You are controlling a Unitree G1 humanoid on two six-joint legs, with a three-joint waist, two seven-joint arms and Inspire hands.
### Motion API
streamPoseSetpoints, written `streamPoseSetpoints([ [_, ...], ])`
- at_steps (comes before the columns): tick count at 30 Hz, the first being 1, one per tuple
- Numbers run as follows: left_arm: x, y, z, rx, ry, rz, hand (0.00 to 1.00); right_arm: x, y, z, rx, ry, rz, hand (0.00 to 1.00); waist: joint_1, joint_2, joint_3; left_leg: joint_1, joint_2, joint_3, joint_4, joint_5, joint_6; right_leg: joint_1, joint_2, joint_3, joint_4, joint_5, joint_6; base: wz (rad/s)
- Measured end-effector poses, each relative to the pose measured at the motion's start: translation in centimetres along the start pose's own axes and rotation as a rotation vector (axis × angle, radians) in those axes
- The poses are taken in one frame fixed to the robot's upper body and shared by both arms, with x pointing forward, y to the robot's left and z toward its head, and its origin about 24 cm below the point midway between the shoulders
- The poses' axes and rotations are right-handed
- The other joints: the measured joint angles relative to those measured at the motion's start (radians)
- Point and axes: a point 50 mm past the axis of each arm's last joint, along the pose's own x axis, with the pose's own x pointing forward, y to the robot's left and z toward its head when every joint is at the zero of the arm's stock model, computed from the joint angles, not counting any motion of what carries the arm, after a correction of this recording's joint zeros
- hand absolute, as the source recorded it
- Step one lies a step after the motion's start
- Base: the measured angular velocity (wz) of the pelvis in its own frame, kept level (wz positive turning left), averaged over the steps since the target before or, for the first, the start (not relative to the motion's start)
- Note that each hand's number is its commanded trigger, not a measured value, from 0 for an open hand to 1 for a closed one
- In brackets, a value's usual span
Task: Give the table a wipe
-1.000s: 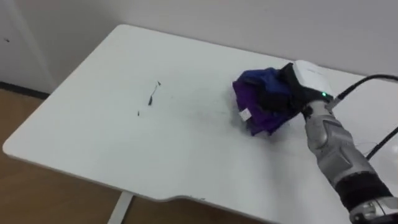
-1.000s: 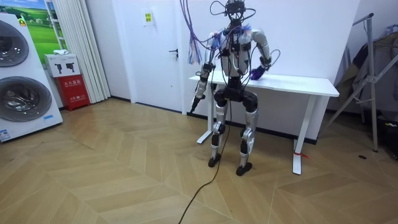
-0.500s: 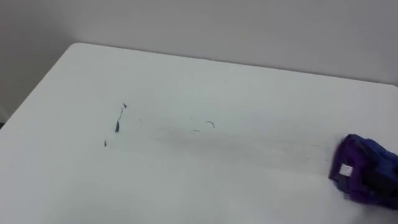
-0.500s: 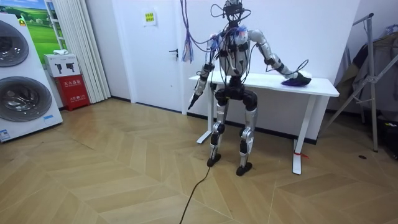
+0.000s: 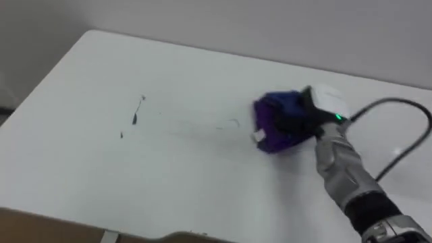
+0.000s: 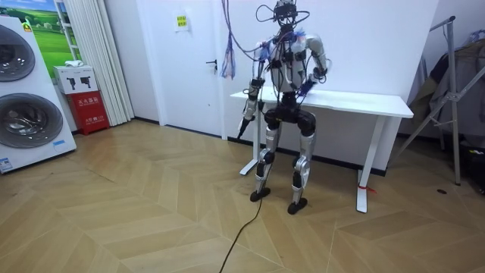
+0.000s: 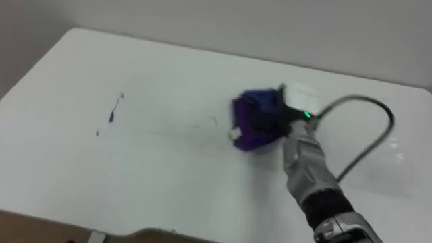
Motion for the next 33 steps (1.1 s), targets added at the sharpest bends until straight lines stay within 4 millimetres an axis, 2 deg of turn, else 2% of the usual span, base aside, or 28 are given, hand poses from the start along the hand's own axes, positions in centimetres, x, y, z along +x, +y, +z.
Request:
streamPoseSetpoints([
  [1,-0.1,0.1,-0.8,0.011,0.029,0.001,0.0,0.4,-0.4,0.7,0.005,-0.031,-0.013,1.0,0.009,-0.002,-0.0012,-0.001,-0.003,-0.025,0.004,0.002,0.003,0.008,-0.005,-0.023,-0.011,0.0,0.001,0.63],
  [3,-0.5,0.4,-2.1,0.014,0.072,0.009,0.0,0.2,0.0,0.3,-0.012,-0.027,0.002,1.0,0.016,-0.003,-0.0021,0.001,-0.005,-0.034,0.014,0.003,0.004,0.025,-0.011,-0.044,-0.009,0.0,0.001,0.55],
  [6,-1.0,0.7,-3.7,0.017,0.111,0.008,0.0,-2.8,3.4,-4.7,-0.021,0.112,0.122,1.0,-0.012,-0.004,-0.0021,0.017,-0.018,-0.06,0.015,0.004,0.006,0.071,-0.028,-0.082,-0.018,-0.005,0.009,0.58],
  [7,-1.2,0.9,-4.0,0.029,0.115,0.008,0.0,-4.9,4.8,-7.2,0.048,0.196,0.124,1.0,-0.029,-0.006,-0.0025,0.022,-0.028,-0.058,0.014,0.006,0.009,0.082,-0.039,-0.086,-0.024,-0.012,0.021,0.28],
  [9,-1.5,1.5,-5.0,0.026,0.133,0.031,0.0,-7.0,5.4,-9.2,0.102,0.256,0.079,1.0,-0.08,-0.002,-0.0024,0.034,-0.039,-0.06,0.013,0.01,0.016,0.1,-0.049,-0.09,-0.03,-0.014,0.025,0.06],
  [10,-1.5,2.3,-5.4,0.02,0.143,0.058,0.0,-8.7,5.5,-11.2,0.11,0.311,0.056,1.0,-0.116,0.0,-0.0045,0.041,-0.044,-0.059,0.012,0.01,0.016,0.113,-0.053,-0.089,-0.035,-0.015,0.026,0.08],
  [11,-1.3,3.1,-5.1,0.011,0.123,0.087,0.0,-10.7,5.5,-13.4,0.103,0.377,0.038,1.0,-0.139,0.0,-0.0078,0.049,-0.046,-0.05,0.008,0.01,0.016,0.121,-0.055,-0.086,-0.037,-0.015,0.026,0.06],
  [12,-1.3,3.5,-5.0,0.011,0.109,0.101,0.0,-11.8,5.5,-14.4,0.095,0.409,0.033,1.0,-0.146,-0.001,-0.0121,0.052,-0.046,-0.039,0.006,0.01,0.016,0.122,-0.056,-0.085,-0.037,-0.015,0.026,-0.12],
  [14,-1.3,4.8,-4.5,0.0,0.065,0.143,0.0,-15.0,5.4,-17.6,0.077,0.551,0.021,1.0,-0.18,-0.006,-0.0266,0.055,-0.046,-0.019,0.004,0.01,0.017,0.125,-0.057,-0.084,-0.039,-0.015,0.028,-0.27],
  [16,-1.0,5.0,-3.9,-0.015,0.049,0.153,0.0,-16.5,5.6,-19.3,0.091,0.656,0.017,1.0,-0.207,-0.007,-0.0326,0.062,-0.047,-0.014,0.004,0.009,0.019,0.128,-0.058,-0.082,-0.037,-0.016,0.029,-0.18],
  [19,-0.7,4.4,-2.6,-0.033,0.007,0.144,0.0,-17.9,5.1,-20.8,0.087,0.729,0.006,1.0,-0.231,-0.003,-0.0335,0.059,-0.046,-0.006,0.0,-0.006,0.041,0.123,-0.056,-0.079,-0.033,-0.026,0.047,-0.13],
  [22,-0.7,3.7,-1.8,-0.005,-0.024,0.129,0.0,-17.9,5.0,-21.0,0.086,0.76,0.007,1.0,-0.229,0.003,-0.0342,0.06,-0.045,-0.005,0.001,-0.008,0.038,0.121,-0.054,-0.07,-0.024,-0.025,0.044,-0.08],
  [24,-0.8,2.7,-1.6,0.014,-0.033,0.112,0.0,-17.0,5.1,-20.6,0.093,0.773,0.008,1.0,-0.216,0.01,-0.0331,0.064,-0.043,-0.001,0.003,-0.005,0.034,0.121,-0.048,-0.055,-0.022,-0.021,0.039,-0.09],
  [27,-0.8,1.1,-1.2,0.049,-0.034,0.065,0.0,-15.0,5.1,-19.5,0.061,0.768,0.036,1.0,-0.167,0.015,-0.031,0.067,-0.033,0.012,0.002,-0.001,0.027,0.107,-0.034,-0.027,-0.021,-0.014,0.029,-0.33],
  [29,-0.9,0.4,-1.7,0.074,-0.006,0.033,0.0,-11.4,5.0,-16.3,0.062,0.641,0.065,1.0,-0.128,0.017,-0.0248,0.063,-0.023,0.011,0.001,-0.001,0.021,0.084,-0.017,-0.007,-0.021,0.001,0.014,-0.56],
  [30,-0.9,0.3,-2.0,0.079,0.007,0.028,0.0,-10.4,5.0,-15.2,0.054,0.594,0.073,1.0,-0.116,0.018,-0.024,0.061,-0.022,0.008,0.0,0.0,0.02,0.079,-0.013,-0.002,-0.02,0.002,0.012,-0.29],
  [31,-0.9,0.1,-2.0,0.085,0.011,0.02,0.0,-8.5,5.1,-12.6,0.037,0.489,0.093,1.0,-0.101,0.017,-0.022,0.054,-0.021,-0.005,-0.001,0.002,0.016,0.067,-0.008,-0.001,-0.017,0.003,0.01,-0.06],
  [32,-0.9,-0.1,-1.8,0.083,0.009,0.015,0.0,-6.7,4.9,-9.8,0.013,0.376,0.101,1.0,-0.082,0.019,-0.0134,0.047,-0.02,-0.012,-0.001,0.005,0.013,0.059,-0.007,-0.001,-0.01,0.003,0.006,0.09],
  [33,-0.9,-0.1,-1.8,0.087,0.008,0.013,0.0,-5.9,4.8,-8.4,0.002,0.321,0.106,1.0,-0.075,0.019,-0.0091,0.044,-0.02,-0.019,-0.001,0.005,0.012,0.056,-0.006,-0.001,-0.008,0.002,0.005,0.24],
])
